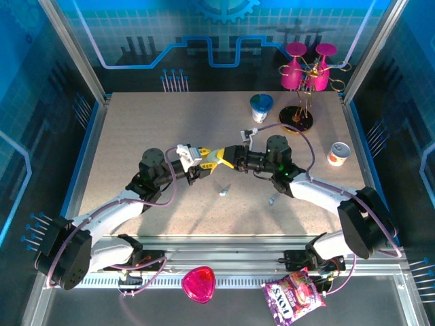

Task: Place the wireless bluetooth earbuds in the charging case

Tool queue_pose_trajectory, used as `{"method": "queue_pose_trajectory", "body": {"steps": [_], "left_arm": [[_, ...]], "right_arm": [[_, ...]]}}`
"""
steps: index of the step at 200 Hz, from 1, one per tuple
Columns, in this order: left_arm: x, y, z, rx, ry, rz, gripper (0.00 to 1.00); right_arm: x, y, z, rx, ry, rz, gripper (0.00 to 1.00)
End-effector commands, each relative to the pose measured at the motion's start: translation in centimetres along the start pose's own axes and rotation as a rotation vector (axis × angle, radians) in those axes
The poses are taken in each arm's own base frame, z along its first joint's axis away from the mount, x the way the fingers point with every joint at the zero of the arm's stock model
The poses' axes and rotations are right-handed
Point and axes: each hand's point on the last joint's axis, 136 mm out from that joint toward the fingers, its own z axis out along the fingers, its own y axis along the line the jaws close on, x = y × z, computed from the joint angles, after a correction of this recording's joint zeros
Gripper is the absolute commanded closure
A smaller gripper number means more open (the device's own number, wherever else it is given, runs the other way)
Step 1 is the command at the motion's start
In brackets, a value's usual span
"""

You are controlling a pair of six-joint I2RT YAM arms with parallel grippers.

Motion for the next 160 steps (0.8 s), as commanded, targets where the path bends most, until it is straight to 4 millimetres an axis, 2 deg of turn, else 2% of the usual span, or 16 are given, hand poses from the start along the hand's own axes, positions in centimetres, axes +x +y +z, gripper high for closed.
{"method": "queue_pose_trajectory", "body": {"steps": [1, 21, 35, 55, 76, 95, 132, 160], "left_arm": [[-0.9, 0.7, 0.3, -0.036, -0.025, 0.028, 0.68], [-0.1, 2.5, 0.3, -0.107, -0.022, -0.011, 0.69], [0.7, 4.2, 0.2, -0.166, -0.018, -0.049, 0.69], [2.4, 7.0, 0.3, -0.293, 0.029, -0.104, 0.69], [5.0, 10.3, 0.0, -0.454, 0.144, -0.181, 0.70], [7.3, 12.3, -0.4, -0.547, 0.252, -0.224, 0.70], [11.7, 14.9, -0.5, -0.627, 0.477, -0.259, 0.69], [14.8, 15.9, -0.1, -0.620, 0.635, -0.308, 0.69]], "right_arm": [[-0.5, 1.2, -0.6, 0.001, -0.031, -0.057, 0.41], [-1.1, -0.2, -1.8, 0.082, -0.087, -0.083, 0.23], [-1.5, -1.4, -2.9, 0.156, -0.132, -0.102, 0.17], [-1.8, -2.2, -4.1, 0.235, -0.165, -0.166, 0.08], [-1.5, -2.8, -4.8, 0.302, -0.158, -0.209, 0.05], [-1.3, -3.2, -5.0, 0.324, -0.150, -0.225, 0.04], [-1.0, -3.4, -4.8, 0.324, -0.133, -0.233, 0.04], [-1.0, -3.3, -4.9, 0.322, -0.133, -0.240, 0.04]]}}
